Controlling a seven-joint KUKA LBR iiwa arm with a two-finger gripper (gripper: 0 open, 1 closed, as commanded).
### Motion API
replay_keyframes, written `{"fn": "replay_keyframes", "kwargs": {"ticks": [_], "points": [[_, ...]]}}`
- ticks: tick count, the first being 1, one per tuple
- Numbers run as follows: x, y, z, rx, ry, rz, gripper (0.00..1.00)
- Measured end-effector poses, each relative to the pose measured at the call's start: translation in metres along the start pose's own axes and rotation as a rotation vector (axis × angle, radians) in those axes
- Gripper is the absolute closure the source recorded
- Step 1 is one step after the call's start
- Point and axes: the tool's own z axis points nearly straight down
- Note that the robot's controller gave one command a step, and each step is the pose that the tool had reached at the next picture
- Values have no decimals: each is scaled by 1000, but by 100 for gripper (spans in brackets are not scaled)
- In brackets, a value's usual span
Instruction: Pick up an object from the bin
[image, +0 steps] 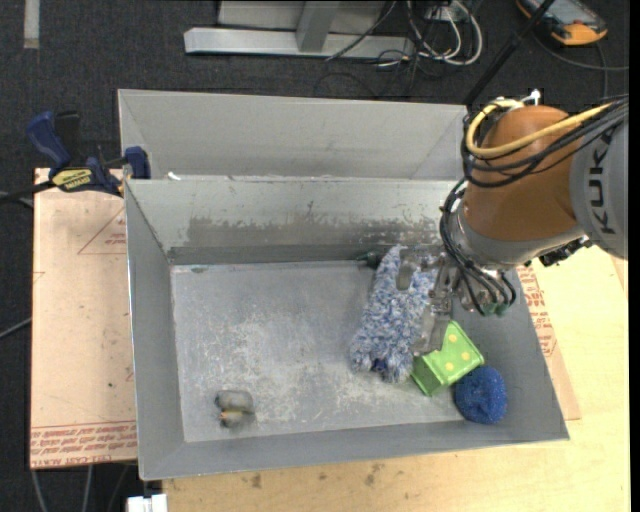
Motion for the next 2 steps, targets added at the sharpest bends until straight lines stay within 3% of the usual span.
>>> {"fn": "replay_keyframes", "kwargs": {"ticks": [1, 2], "points": [[-5, 5, 43, 1, -9, -15, 0], [-7, 15, 111, -1, -3, -18, 0]]}}
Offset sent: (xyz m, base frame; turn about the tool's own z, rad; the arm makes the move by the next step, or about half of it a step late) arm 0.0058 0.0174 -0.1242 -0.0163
